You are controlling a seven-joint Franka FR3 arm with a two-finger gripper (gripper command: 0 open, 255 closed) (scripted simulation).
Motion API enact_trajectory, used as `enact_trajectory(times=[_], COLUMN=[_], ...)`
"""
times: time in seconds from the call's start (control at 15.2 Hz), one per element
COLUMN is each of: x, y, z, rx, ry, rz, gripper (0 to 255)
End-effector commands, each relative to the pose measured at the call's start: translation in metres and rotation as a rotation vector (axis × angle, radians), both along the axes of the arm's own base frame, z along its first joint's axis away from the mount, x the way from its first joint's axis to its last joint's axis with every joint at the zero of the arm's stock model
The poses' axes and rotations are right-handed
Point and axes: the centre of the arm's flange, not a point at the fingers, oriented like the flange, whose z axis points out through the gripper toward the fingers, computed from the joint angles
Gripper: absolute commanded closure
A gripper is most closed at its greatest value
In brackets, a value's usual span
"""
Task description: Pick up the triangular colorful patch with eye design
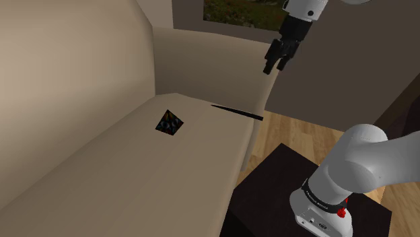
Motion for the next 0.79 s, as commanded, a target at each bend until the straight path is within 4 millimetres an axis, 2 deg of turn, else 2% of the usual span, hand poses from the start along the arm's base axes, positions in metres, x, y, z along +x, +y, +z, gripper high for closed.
enact_trajectory(times=[0.0, 0.73], x=[0.0, 0.077], y=[0.0, 0.063], z=[0.0, -0.09], rx=[0.0, 0.009], ry=[0.0, -0.134], rz=[0.0, 0.096], gripper=[0, 0])
